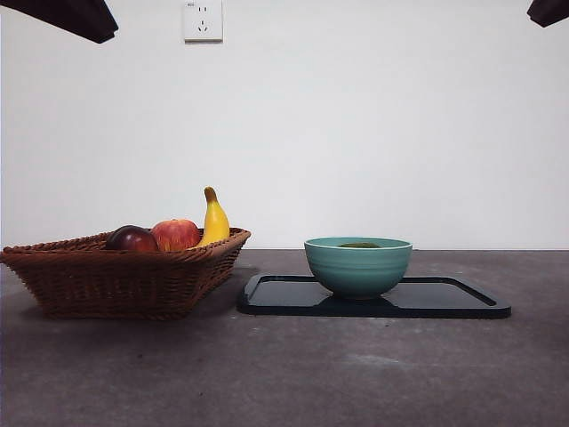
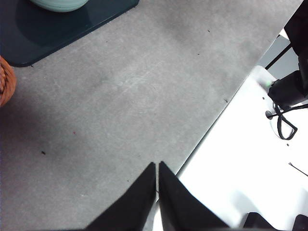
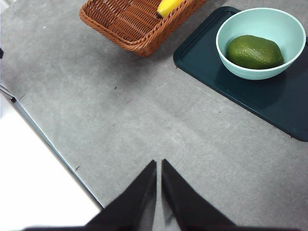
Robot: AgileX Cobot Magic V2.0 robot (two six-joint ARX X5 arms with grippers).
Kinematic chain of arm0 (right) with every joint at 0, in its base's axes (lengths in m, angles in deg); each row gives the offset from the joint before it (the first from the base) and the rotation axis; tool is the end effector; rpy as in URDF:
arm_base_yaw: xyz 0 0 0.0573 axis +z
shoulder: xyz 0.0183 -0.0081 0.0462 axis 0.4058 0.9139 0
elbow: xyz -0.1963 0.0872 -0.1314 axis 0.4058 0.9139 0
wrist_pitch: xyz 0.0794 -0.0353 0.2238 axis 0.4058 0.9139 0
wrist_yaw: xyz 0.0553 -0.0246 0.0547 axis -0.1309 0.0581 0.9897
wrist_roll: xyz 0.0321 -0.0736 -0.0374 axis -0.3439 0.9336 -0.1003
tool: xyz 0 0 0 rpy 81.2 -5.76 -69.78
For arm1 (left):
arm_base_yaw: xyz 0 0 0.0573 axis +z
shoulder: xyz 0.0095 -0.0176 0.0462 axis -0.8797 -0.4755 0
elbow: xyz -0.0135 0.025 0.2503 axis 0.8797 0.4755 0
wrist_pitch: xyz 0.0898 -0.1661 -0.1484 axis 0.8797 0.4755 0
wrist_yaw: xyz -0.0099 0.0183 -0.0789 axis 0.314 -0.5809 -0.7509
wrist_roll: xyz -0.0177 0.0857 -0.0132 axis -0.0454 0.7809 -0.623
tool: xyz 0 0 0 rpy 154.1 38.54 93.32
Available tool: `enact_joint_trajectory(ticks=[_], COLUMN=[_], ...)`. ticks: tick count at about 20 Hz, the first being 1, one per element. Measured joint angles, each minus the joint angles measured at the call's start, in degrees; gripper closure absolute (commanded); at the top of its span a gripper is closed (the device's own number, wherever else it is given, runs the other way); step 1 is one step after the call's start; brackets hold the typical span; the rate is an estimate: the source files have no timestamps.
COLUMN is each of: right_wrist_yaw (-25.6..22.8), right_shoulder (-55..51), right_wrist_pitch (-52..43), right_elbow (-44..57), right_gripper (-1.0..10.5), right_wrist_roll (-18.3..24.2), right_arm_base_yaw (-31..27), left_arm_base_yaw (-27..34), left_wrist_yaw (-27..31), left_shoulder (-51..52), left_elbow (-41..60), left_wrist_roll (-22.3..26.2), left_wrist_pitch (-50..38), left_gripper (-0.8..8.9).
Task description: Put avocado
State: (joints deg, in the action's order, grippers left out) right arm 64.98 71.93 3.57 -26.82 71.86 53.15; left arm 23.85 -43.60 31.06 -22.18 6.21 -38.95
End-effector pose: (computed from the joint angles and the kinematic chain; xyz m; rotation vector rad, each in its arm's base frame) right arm 0.1225 0.0974 0.2729 -0.0078 0.7481 0.7905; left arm 0.1333 -0.1427 0.2664 0.0490 0.8742 -0.9936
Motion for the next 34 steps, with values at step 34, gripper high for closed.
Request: enact_joint_trajectory(ticks=[34], right_wrist_yaw=[0.0], right_shoulder=[0.0], right_wrist_pitch=[-0.04], right_elbow=[0.0], right_gripper=[9.4], right_wrist_roll=[0.0], right_arm_base_yaw=[0.0], left_arm_base_yaw=[42.16], left_wrist_yaw=[23.91], left_shoulder=[52.28], left_elbow=[51.23], left_wrist_roll=[11.37], left_wrist_pitch=[-39.87], left_gripper=[8.05])
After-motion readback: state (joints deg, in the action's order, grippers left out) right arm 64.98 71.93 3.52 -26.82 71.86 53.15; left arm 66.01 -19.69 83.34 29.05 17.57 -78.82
